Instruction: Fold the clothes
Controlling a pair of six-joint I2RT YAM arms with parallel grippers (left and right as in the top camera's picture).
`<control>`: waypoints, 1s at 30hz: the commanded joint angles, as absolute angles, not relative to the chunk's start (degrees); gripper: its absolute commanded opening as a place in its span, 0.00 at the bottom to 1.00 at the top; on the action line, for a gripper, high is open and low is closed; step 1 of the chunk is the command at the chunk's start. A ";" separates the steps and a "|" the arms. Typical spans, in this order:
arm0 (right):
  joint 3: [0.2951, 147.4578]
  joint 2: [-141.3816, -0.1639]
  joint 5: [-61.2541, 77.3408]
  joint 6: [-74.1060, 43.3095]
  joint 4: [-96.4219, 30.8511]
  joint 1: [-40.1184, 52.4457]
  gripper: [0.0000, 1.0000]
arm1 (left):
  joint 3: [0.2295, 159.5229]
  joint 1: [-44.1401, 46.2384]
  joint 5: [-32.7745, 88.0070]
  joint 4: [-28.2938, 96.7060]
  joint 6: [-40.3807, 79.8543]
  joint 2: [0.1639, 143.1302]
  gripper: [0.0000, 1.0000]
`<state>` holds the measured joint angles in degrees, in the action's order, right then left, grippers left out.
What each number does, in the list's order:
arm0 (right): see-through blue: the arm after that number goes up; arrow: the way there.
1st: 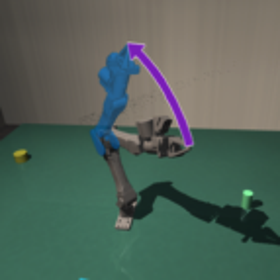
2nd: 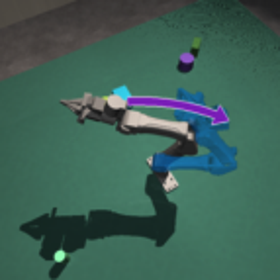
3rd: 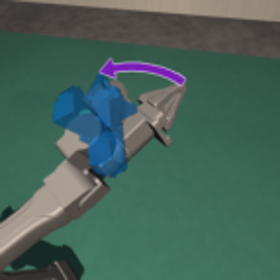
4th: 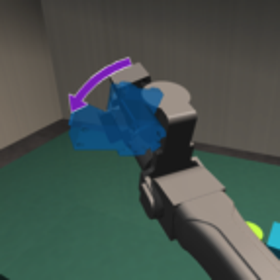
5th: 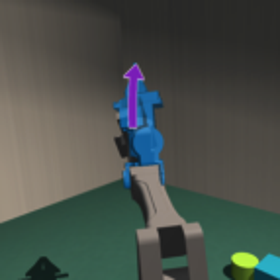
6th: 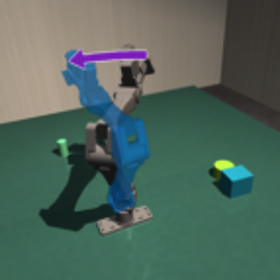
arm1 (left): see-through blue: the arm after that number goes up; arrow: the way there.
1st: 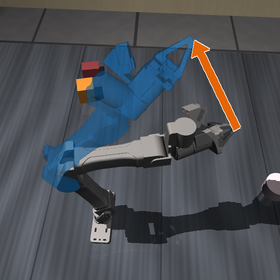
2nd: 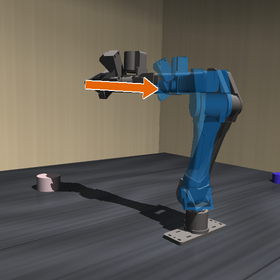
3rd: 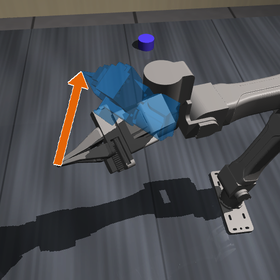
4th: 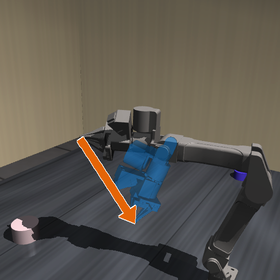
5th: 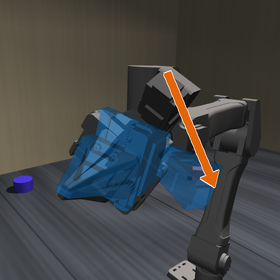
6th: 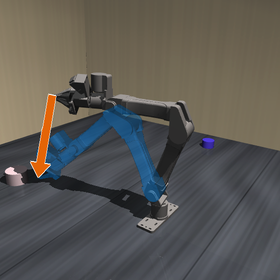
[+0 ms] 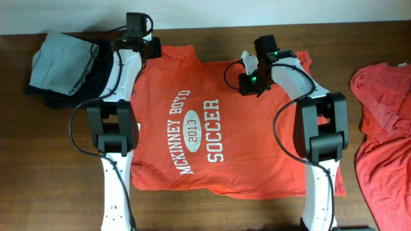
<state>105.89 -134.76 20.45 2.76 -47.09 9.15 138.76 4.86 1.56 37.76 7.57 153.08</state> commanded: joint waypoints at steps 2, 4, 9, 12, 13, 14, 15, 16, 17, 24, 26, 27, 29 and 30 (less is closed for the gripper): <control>105.43 -135.61 19.86 2.48 -47.16 9.10 0.04 | 139.65 5.06 2.20 39.66 7.70 152.90 0.02; 105.43 -135.61 19.86 2.48 -47.16 9.10 0.04 | 139.65 5.26 2.20 40.58 7.70 152.90 0.02; 105.43 -135.61 19.86 2.48 -47.18 9.10 0.04 | 139.65 5.87 2.17 40.71 7.70 152.90 0.02; 105.43 -135.61 19.86 2.48 -47.20 9.10 0.04 | 139.65 6.17 2.13 40.71 7.70 153.05 0.02; 105.43 -135.61 19.88 2.48 -47.27 9.10 0.04 | 139.65 6.24 2.13 40.69 7.70 153.23 0.02; 105.43 -135.61 19.86 2.48 -47.31 9.10 0.04 | 139.65 6.28 2.13 40.62 7.70 153.45 0.02; 105.43 -135.61 19.86 2.50 -47.33 9.10 0.04 | 139.65 6.28 2.11 40.60 7.70 153.71 0.02; 105.43 -135.61 19.86 2.48 -47.33 9.10 0.04 | 139.65 6.28 2.11 40.60 7.70 153.97 0.02; 105.43 -135.61 19.86 2.50 -47.33 9.10 0.04 | 139.65 6.28 2.13 40.58 7.70 154.54 0.02; 105.43 -135.61 19.86 2.50 -47.33 9.10 0.04 | 139.65 6.28 1.56 36.82 7.70 156.79 0.02; 105.43 -135.61 19.86 2.50 -47.33 9.10 0.04 | 139.65 6.28 1.56 34.81 7.70 156.83 0.02; 105.43 -135.61 19.86 2.50 -47.33 9.10 0.04 | 139.65 6.33 1.58 33.36 7.70 156.83 0.02; 105.43 -135.61 19.86 2.50 -47.31 9.10 0.04 | 139.65 6.48 1.65 31.05 7.70 156.81 0.00; 105.43 -135.61 19.86 2.50 -47.31 9.10 0.04 | 139.65 6.52 1.78 29.78 7.70 156.83 0.02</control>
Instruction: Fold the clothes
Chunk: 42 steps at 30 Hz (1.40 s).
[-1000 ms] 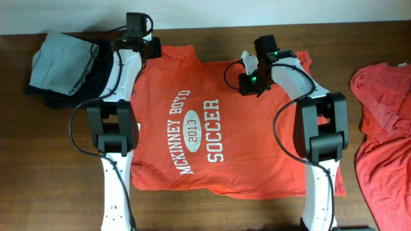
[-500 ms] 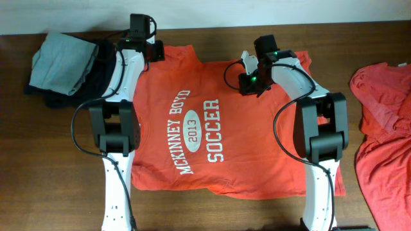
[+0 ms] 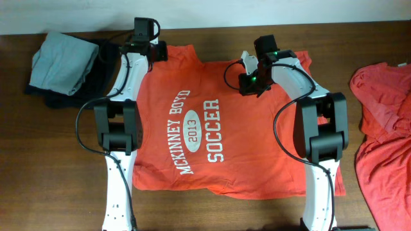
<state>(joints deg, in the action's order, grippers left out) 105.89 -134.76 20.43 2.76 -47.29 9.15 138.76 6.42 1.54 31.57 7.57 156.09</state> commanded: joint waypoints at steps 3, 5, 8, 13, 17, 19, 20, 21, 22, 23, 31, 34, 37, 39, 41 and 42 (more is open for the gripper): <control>105.43 -135.61 19.86 2.50 -47.31 9.10 0.04 | 139.65 6.94 1.78 26.83 7.70 156.81 0.02; 105.43 -135.61 19.86 2.50 -47.31 9.10 0.04 | 139.65 7.31 1.78 24.67 7.70 156.81 0.02; 105.43 -135.61 19.86 2.50 -47.29 9.10 0.04 | 139.65 7.90 1.78 21.61 7.70 156.83 0.02; 105.43 -135.61 19.84 2.50 -47.29 9.10 0.04 | 139.65 9.04 1.78 17.19 7.66 156.83 0.03; 105.43 -135.61 19.84 2.50 -47.29 9.04 0.04 | 140.51 9.28 1.74 14.13 4.62 156.64 0.02; 105.43 -135.61 19.81 2.50 -47.29 8.97 0.04 | 142.58 9.04 1.72 15.57 3.55 156.51 0.03; 105.43 -135.61 19.64 2.50 -47.27 8.95 0.04 | 144.22 8.75 1.76 17.50 3.62 156.44 0.02; 105.43 -135.61 19.40 2.50 -47.20 8.93 0.04 | 145.86 8.45 1.76 19.55 3.64 156.33 0.02; 105.43 -135.61 18.94 2.50 -46.98 8.93 0.04 | 148.00 8.14 1.76 22.20 3.64 156.29 0.02; 105.43 -135.61 18.72 2.52 -46.37 8.93 0.04 | 149.97 7.90 1.74 24.53 3.66 156.20 0.02; 113.47 -133.32 19.22 2.52 -45.01 7.73 0.04 | 168.99 3.95 1.76 47.35 10.79 156.20 0.02; 117.40 -133.05 18.31 2.46 -45.74 6.31 0.05 | 173.23 2.00 1.76 56.01 10.90 156.20 0.04; 118.56 -133.05 17.02 2.50 -45.95 4.25 0.06 | 173.90 -0.30 1.76 63.13 10.90 156.20 0.06; 118.58 -133.08 15.29 2.50 -45.80 2.48 0.06 | 173.71 -1.91 1.72 67.22 10.90 156.38 0.07; 118.58 -133.21 12.88 2.96 -45.47 0.38 0.05 | 173.56 -3.62 1.76 70.13 10.92 156.81 0.07; 118.58 -133.23 12.25 3.75 -45.08 -0.60 0.04 | 173.56 -4.43 1.76 71.11 10.90 157.25 0.07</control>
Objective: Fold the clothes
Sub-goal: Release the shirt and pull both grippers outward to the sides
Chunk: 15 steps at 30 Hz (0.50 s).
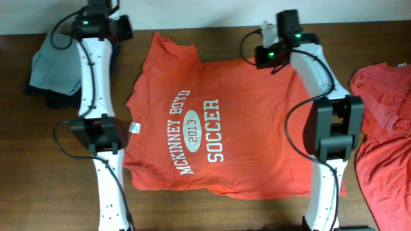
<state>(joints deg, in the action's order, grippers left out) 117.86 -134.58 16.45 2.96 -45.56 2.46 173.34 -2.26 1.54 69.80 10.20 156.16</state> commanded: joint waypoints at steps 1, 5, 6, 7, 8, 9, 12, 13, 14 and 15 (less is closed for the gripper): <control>118.56 -133.27 11.60 4.51 -44.51 -1.58 0.04 | 173.56 -5.02 1.76 71.72 10.90 157.49 0.12; 118.56 -133.58 7.99 5.63 -42.52 -5.21 0.04 | 173.51 -6.76 1.76 74.13 10.90 158.54 0.62; 118.56 -133.67 8.10 5.72 -42.41 -6.13 0.04 | 173.51 -7.01 1.76 75.09 10.90 158.63 0.72; 118.56 -133.73 8.12 5.72 -42.39 -6.59 0.04 | 173.51 -7.07 1.76 75.59 10.90 158.80 0.80; 118.56 -133.86 8.10 5.74 -42.37 -7.11 0.04 | 173.51 -7.09 1.76 75.99 10.90 158.80 0.95; 118.56 -134.13 8.10 5.74 -42.37 -7.44 0.04 | 173.51 -7.09 1.76 76.16 10.87 158.80 0.99; 118.56 -135.11 8.05 5.76 -42.28 -7.92 0.04 | 173.51 -6.94 1.76 76.14 10.87 158.85 0.99; 118.56 -135.55 7.99 5.78 -42.15 -7.92 0.04 | 173.51 -6.92 1.76 76.14 10.87 158.85 0.99; 118.54 -136.22 7.60 5.78 -41.87 -7.90 0.04 | 173.51 -6.92 1.76 76.14 10.87 158.85 0.99; 118.52 -136.64 7.09 5.80 -41.56 -7.90 0.04 | 173.51 -6.92 1.76 76.16 10.87 158.85 0.99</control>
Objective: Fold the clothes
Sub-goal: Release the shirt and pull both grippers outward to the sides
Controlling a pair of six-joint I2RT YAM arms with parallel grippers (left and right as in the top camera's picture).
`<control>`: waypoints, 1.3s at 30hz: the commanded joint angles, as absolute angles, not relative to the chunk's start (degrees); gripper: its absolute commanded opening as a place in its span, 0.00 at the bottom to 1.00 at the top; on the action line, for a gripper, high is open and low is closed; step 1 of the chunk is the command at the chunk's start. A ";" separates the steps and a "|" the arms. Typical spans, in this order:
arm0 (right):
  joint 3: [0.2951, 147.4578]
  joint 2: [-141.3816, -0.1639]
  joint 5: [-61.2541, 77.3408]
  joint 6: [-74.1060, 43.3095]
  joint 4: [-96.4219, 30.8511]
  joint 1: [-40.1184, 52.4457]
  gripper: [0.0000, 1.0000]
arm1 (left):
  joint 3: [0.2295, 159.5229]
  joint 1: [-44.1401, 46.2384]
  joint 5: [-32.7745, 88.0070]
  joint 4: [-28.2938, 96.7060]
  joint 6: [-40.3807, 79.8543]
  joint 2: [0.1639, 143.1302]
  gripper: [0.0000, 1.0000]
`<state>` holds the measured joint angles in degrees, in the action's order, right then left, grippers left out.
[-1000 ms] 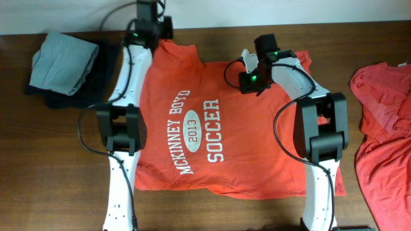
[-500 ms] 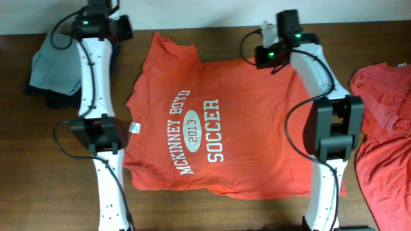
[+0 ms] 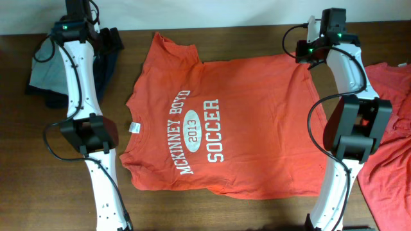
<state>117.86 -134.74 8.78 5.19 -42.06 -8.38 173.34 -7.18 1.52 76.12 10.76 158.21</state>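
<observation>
An orange T-shirt [image 3: 225, 122] with white "McKinney Boyd 2013 Soccer" print lies spread flat on the wooden table [image 3: 38, 167], collar to the left, hem to the right. My left gripper [image 3: 70, 19] is at the far left back, off the shirt, over a pile of folded clothes. My right gripper [image 3: 313, 40] hovers by the shirt's far right corner, at the hem. From overhead neither gripper's fingers show, and nothing is seen hanging from them.
A folded grey garment [image 3: 46, 67] on dark ones [image 3: 110, 48] sits at the back left, partly under the left arm. A heap of red clothes [image 3: 385, 128] lies along the right edge, beside the right arm.
Both arms swung further outward: the left gripper further left over the folded pile, the right gripper from the shirt's far edge to its far right corner. The shirt lies unchanged.
Both grippers were first on the shirt's far edge, the left at the far sleeve, the right near the middle. Then the left sat a little further right. Later both were off to the sides and the shirt lay flatter, its sleeve spread; now they are wider apart.
</observation>
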 commanded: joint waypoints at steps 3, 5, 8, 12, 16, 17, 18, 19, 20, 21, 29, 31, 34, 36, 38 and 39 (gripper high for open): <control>118.52 -139.15 6.17 7.29 -40.21 -7.86 0.04 | 173.51 -6.92 1.76 76.14 10.87 158.85 0.99; 118.52 -140.27 3.92 7.31 -39.99 -7.90 0.04 | 173.51 -6.92 1.76 76.16 10.87 158.85 0.99; 118.52 -142.04 -0.34 7.92 -39.38 -8.05 0.04 | 173.51 -6.92 1.76 76.14 10.87 158.85 0.99; 118.52 -143.76 -2.48 9.08 -38.24 -8.29 0.04 | 173.51 -6.92 1.76 76.16 10.87 158.85 0.99; 118.52 -145.58 -4.10 9.23 -36.51 -9.41 0.04 | 173.51 -6.92 1.76 76.16 10.87 158.85 0.99; 118.52 -145.80 -4.21 9.21 -36.16 -9.82 0.04 | 173.51 -6.92 1.76 76.14 10.87 158.85 0.99; 118.52 -146.47 -4.54 9.21 -35.75 -10.26 0.04 | 173.51 -6.92 1.76 76.14 10.87 158.85 0.99; 118.52 -146.74 -4.84 9.19 -35.55 -10.79 0.04 | 173.51 -6.92 1.76 76.14 10.87 158.85 0.99; 118.52 -147.39 -5.10 9.19 -35.18 -11.35 0.04 | 173.51 -6.92 1.76 76.14 10.87 158.85 0.99; 118.52 -147.55 -5.21 9.19 -35.09 -11.88 0.04 | 173.51 -6.92 1.76 76.14 10.87 158.85 0.99; 118.54 -147.98 -5.19 9.26 -34.35 -16.40 0.04 | 173.51 -6.92 1.76 76.16 10.87 158.85 0.99; 118.54 -147.98 -4.32 9.89 -33.28 -16.97 0.04 | 173.51 -6.92 1.76 76.16 10.87 158.85 0.99; 118.93 -147.89 -0.25 13.23 -30.72 -16.88 0.09 | 173.51 -6.92 1.76 76.16 10.90 158.85 0.99; 120.27 -147.85 1.21 13.26 -30.11 -16.45 0.11 | 173.51 -6.92 1.76 76.16 10.87 158.85 0.99; 122.72 -147.61 2.33 13.04 -30.28 -15.84 0.13 | 173.51 -6.92 1.76 76.16 10.87 158.85 0.99; 124.49 -147.26 3.07 12.99 -30.70 -15.49 0.15 | 173.51 -6.92 1.76 76.16 10.87 158.85 0.99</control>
